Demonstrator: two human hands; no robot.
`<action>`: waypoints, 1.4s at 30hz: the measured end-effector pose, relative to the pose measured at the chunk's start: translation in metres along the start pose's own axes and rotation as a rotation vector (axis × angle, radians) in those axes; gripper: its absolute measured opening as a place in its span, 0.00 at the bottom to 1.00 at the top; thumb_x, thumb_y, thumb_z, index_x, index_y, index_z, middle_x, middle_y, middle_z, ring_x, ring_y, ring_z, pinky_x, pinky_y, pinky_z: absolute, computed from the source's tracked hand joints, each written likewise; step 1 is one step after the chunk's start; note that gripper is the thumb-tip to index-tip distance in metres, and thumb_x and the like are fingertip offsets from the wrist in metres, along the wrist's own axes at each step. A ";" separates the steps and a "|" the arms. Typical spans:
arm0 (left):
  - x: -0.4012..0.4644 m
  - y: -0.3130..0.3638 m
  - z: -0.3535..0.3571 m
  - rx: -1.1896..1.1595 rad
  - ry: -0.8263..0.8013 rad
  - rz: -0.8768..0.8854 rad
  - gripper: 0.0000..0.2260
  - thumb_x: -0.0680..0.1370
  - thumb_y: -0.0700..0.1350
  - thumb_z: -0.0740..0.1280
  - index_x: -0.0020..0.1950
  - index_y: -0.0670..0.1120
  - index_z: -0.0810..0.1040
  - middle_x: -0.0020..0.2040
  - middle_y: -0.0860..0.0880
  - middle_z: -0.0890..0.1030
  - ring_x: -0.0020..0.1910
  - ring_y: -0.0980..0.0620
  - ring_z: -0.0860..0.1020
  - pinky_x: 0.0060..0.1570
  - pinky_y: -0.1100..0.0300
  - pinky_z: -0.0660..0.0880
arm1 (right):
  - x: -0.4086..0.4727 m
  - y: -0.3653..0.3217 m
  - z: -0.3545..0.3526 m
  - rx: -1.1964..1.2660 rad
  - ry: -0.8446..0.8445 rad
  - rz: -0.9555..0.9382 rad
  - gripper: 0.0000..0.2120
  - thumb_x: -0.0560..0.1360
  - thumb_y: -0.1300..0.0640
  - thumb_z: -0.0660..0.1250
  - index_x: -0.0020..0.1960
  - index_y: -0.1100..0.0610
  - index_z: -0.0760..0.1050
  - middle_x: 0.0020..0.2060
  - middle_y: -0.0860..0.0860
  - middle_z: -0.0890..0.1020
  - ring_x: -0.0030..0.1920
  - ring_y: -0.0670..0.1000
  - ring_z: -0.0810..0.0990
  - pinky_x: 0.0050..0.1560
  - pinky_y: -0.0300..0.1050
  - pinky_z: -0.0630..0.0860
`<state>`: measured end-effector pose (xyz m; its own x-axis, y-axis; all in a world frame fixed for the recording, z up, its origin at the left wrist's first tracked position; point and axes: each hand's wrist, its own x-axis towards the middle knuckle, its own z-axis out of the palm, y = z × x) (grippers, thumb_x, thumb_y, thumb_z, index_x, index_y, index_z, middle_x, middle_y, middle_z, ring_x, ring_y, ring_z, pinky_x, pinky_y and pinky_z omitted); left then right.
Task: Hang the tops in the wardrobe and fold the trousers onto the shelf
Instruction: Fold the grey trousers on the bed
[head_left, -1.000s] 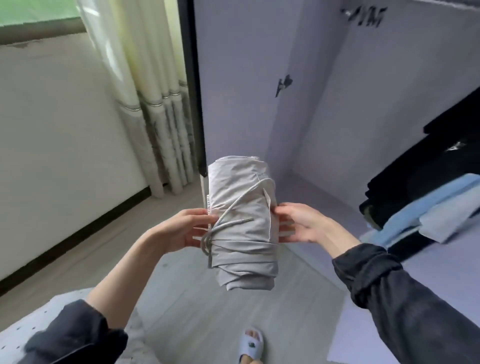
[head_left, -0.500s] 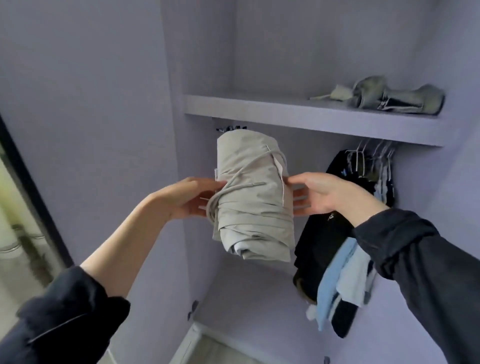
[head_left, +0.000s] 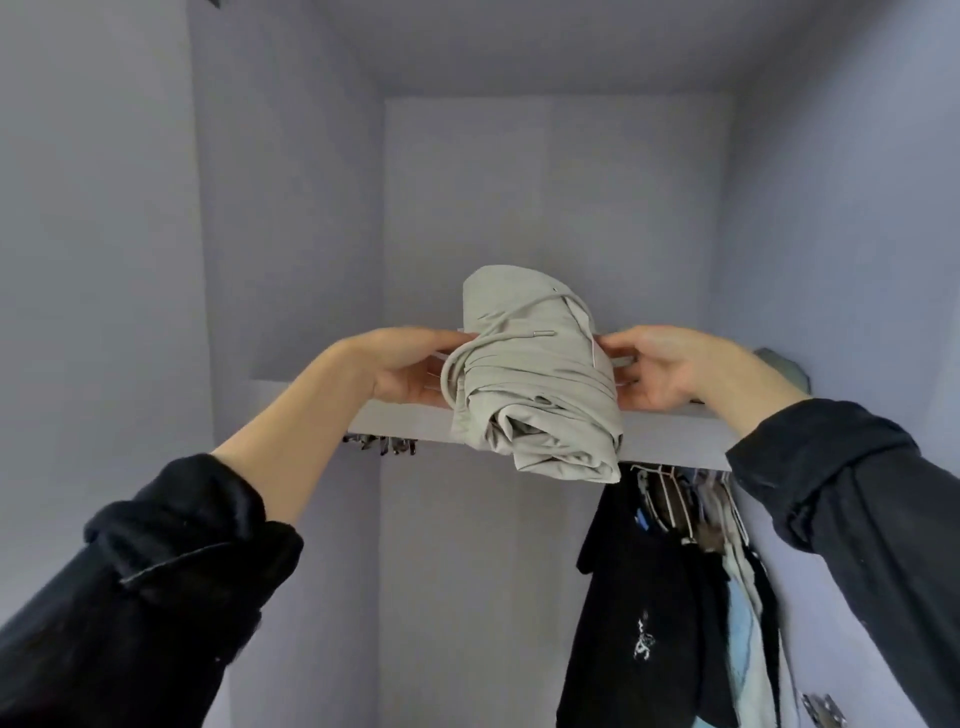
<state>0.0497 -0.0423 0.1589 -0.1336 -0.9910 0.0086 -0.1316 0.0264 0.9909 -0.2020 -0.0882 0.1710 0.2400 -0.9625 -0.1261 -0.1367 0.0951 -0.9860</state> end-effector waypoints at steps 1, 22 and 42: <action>0.014 0.004 -0.006 0.010 -0.010 0.009 0.10 0.78 0.49 0.65 0.51 0.43 0.79 0.44 0.47 0.82 0.38 0.52 0.81 0.36 0.60 0.80 | 0.011 -0.006 -0.002 -0.002 0.009 -0.007 0.06 0.77 0.55 0.65 0.46 0.58 0.73 0.40 0.56 0.78 0.38 0.52 0.79 0.28 0.41 0.77; 0.182 0.014 -0.053 0.641 -0.069 0.168 0.19 0.83 0.52 0.52 0.73 0.53 0.63 0.69 0.59 0.67 0.63 0.61 0.68 0.56 0.70 0.68 | 0.161 -0.032 0.022 -1.108 -0.155 -0.535 0.30 0.76 0.37 0.58 0.74 0.48 0.62 0.73 0.45 0.65 0.73 0.47 0.62 0.71 0.38 0.56; 0.401 -0.001 0.004 1.029 -0.069 0.156 0.22 0.84 0.47 0.47 0.77 0.42 0.50 0.78 0.45 0.51 0.76 0.51 0.52 0.67 0.67 0.50 | 0.310 -0.011 -0.040 -1.399 0.295 -0.411 0.19 0.81 0.58 0.53 0.71 0.59 0.61 0.68 0.57 0.66 0.67 0.59 0.68 0.63 0.50 0.67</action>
<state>-0.0079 -0.4396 0.1605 -0.2725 -0.9582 0.0872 -0.8774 0.2847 0.3863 -0.1647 -0.3975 0.1471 0.3141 -0.8928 0.3230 -0.9403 -0.3394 -0.0237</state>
